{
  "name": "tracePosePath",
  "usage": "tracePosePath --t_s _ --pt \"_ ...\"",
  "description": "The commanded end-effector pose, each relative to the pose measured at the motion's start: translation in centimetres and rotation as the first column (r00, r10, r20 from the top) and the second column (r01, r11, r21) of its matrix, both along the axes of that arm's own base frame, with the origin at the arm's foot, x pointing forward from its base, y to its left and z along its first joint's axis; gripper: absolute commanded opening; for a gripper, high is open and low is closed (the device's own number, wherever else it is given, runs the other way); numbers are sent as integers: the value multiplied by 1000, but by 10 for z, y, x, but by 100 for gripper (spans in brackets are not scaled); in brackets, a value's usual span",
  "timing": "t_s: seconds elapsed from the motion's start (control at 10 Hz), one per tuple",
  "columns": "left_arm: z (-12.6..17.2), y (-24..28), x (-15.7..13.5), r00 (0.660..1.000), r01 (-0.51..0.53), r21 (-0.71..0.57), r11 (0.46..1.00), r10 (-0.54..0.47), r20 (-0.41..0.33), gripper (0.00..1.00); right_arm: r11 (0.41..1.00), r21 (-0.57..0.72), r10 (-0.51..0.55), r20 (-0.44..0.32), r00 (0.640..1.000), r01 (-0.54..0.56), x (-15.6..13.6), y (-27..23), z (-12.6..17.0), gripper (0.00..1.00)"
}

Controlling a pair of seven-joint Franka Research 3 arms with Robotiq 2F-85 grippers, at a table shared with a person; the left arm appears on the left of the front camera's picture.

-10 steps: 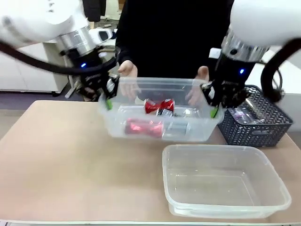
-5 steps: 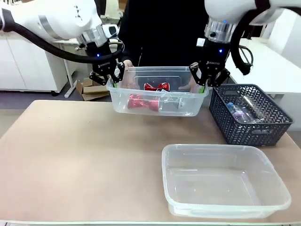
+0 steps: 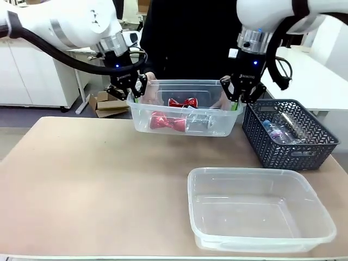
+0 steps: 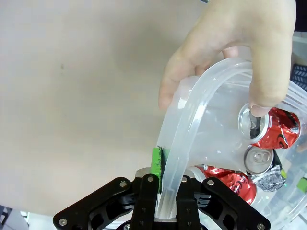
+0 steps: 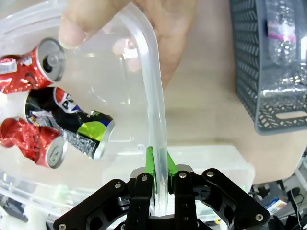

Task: Sort the waste into each basket.
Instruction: Offer the picked Organizing box to the human, then release the Organizing box you were holding.

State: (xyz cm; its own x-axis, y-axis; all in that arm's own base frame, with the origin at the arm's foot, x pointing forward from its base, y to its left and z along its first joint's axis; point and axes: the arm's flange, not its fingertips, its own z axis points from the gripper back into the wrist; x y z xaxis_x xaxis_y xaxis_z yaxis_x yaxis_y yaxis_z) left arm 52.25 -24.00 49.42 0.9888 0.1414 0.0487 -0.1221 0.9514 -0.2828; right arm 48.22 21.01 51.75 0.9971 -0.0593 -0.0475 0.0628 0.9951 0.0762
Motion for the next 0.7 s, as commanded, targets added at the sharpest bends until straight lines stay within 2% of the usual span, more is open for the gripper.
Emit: tracePosePath --t_s 0.0,0.6 --pt "0 5 3 1000 -13 -2 1000 13 3 5 1000 -2 8 -2 1000 -8 -2 3 0 6" --pt "0 5 3 1000 -13 -2 1000 13 3 5 1000 -2 8 -2 1000 -8 -2 3 0 6"
